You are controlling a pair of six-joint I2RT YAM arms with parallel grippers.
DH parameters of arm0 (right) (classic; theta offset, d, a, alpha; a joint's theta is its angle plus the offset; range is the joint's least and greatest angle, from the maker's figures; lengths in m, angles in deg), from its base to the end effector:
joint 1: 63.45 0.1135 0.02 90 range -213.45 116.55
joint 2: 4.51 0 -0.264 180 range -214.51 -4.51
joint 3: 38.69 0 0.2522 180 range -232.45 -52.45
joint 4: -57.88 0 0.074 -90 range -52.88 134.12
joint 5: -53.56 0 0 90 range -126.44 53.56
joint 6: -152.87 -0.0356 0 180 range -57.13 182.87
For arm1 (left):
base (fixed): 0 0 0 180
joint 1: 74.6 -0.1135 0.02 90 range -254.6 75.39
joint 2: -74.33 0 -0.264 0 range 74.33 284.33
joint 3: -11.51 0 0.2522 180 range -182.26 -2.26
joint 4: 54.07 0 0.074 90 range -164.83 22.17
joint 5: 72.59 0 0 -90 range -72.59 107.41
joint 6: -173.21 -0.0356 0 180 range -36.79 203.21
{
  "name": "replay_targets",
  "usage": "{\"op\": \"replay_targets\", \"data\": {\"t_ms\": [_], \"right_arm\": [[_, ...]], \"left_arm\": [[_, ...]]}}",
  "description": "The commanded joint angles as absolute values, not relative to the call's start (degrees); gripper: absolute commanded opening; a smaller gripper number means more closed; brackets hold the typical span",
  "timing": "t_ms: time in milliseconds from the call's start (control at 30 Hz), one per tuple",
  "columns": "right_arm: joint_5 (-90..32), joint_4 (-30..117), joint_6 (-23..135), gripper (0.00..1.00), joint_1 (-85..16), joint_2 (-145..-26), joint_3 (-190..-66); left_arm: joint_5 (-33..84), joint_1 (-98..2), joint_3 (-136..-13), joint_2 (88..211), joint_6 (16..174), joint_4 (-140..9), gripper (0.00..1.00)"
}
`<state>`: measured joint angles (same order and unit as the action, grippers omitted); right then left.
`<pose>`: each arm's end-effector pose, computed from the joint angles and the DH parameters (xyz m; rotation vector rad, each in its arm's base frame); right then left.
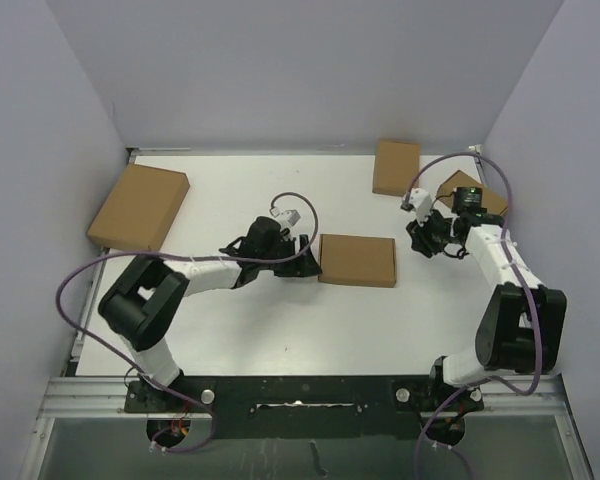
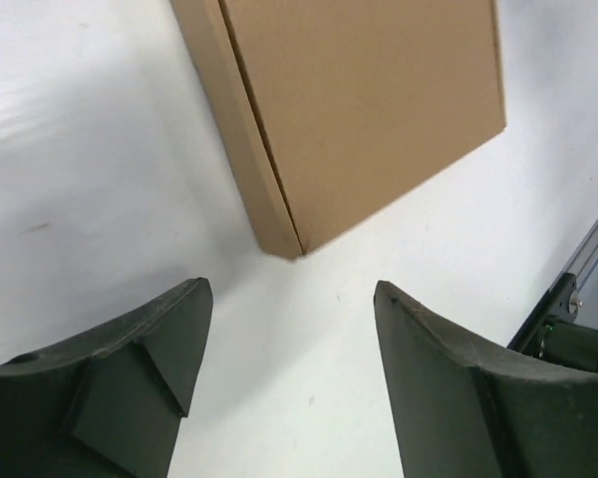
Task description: Fold the paper box
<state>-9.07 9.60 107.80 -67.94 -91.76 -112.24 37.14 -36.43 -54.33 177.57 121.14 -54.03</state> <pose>0.3023 -0.0073 0.2242 -1.0027 2.2847 0.2911 0.2805 -0.2358 0.1521 0.2119 2.4047 -1.0627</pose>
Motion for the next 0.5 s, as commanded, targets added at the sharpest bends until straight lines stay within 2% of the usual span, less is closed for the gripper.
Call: {"op": "replay_targets", "data": {"t_ms": [0,100,133,200,233,367,467], "right_arm": [[-3.1,5.8,109.8,0.38,-70.2,-82.9,-116.9],[0.7,-1.1,110.4,0.56,-70.5,-78.9,-123.7],[2.2,-2.7,110.5,0.66,-70.6,-77.3,-126.3],[5.5,-3.9,109.0,0.93,-70.7,-73.7,-130.9],[6.6,-4.2,106.4,0.99,-70.8,-72.6,-133.6],[14.0,-11.8,97.8,0.98,-70.9,-74.7,-150.9],[11.3,-5.5,81.7,0.98,-71.0,-74.3,-155.5]], "left_arm": [[30.7,-38.2,-53.4,160.5,115.9,-59.8,0.67],[27.5,-39.5,-54.5,150.2,111.7,-64.6,0.77],[25.9,-39.9,-55.0,146.9,110.3,-66.0,0.82],[22.8,-40.3,-56.3,140.6,108.2,-67.9,0.94],[21.8,-40.8,-56.9,137.7,107.7,-68.6,0.97],[23.4,-44.3,-64.1,129.7,107.9,-75.2,0.98],[26.9,-45.9,-73.1,127.9,107.9,-82.3,0.98]]}}
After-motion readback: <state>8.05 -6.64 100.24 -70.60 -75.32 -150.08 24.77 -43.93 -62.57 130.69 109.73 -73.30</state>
